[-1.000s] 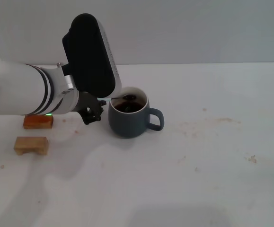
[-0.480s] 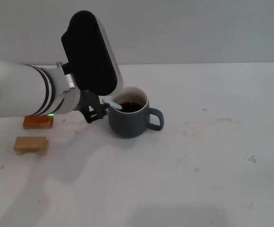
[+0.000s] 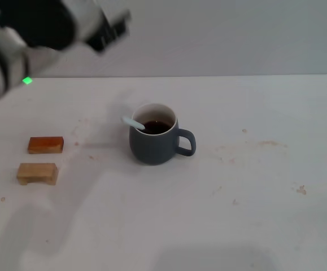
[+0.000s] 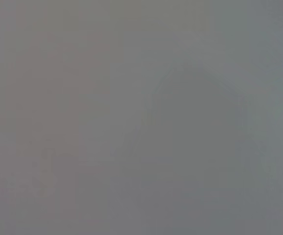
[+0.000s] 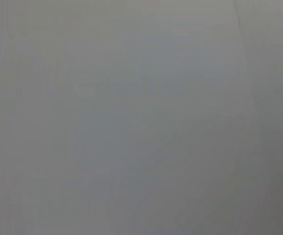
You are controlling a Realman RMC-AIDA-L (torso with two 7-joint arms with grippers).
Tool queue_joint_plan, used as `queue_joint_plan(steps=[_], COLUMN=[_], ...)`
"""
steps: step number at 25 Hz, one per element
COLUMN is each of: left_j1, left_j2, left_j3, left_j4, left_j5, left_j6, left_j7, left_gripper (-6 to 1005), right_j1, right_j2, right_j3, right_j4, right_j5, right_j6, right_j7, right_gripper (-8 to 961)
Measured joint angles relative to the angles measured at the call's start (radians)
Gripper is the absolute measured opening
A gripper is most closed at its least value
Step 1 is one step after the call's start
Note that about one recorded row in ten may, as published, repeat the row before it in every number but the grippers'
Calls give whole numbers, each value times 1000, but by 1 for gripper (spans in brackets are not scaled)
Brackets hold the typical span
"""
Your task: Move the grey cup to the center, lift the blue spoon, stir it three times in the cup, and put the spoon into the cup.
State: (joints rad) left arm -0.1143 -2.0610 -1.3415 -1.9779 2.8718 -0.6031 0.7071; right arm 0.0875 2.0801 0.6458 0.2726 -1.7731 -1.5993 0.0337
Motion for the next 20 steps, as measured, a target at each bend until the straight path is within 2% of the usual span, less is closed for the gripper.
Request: queue_joint_plan(steps=[2,3,4,8,9,10,11,15,16,17,18,19,20], left_j1=[81,152,152,267,267,285,306,311,309,309,297,297,288], left_j2=[1,2,2,5,5,5,6,8,14,16,22,22,23], left_j3=[23,56,56,148,148,171,205,210,191,187,164,164,150], left_j4=[-26,-27,-27,17,17,41,96,157,259,282,407,407,485], left_j5=[-4,-17,-17,-49,-49,-50,-47,-47,-44,-44,-33,-33,-21], left_j6=[208,395,395,772,772,865,1030,1116,1212,1235,1363,1363,1433], left_j7=[-22,-47,-47,-113,-113,-121,-146,-223,-368,-396,-520,-520,-569], left_gripper=[617,618,619,622,623,624,625,629,629,630,631,632,633], right_j1=[-3,-6,-6,-8,-8,-8,-8,-7,-7,-7,-5,-5,-5], right_j2=[0,0,0,0,0,0,0,0,0,1,1,1,1], right_j3=[0,0,0,0,0,0,0,0,-1,-4,-17,-17,-22], right_j4=[0,1,1,2,2,2,2,2,3,4,9,9,11], right_j5=[0,0,0,0,0,0,0,0,0,0,-1,-1,-1], right_j6=[-5,-10,-10,-13,-13,-13,-14,-15,-17,-18,-22,-22,-24], right_j7=[0,0,0,0,0,0,0,0,0,0,0,0,0], right_gripper=[-1,-1,-1,-1,-1,-1,-1,-1,-1,-1,-1,-1,-1])
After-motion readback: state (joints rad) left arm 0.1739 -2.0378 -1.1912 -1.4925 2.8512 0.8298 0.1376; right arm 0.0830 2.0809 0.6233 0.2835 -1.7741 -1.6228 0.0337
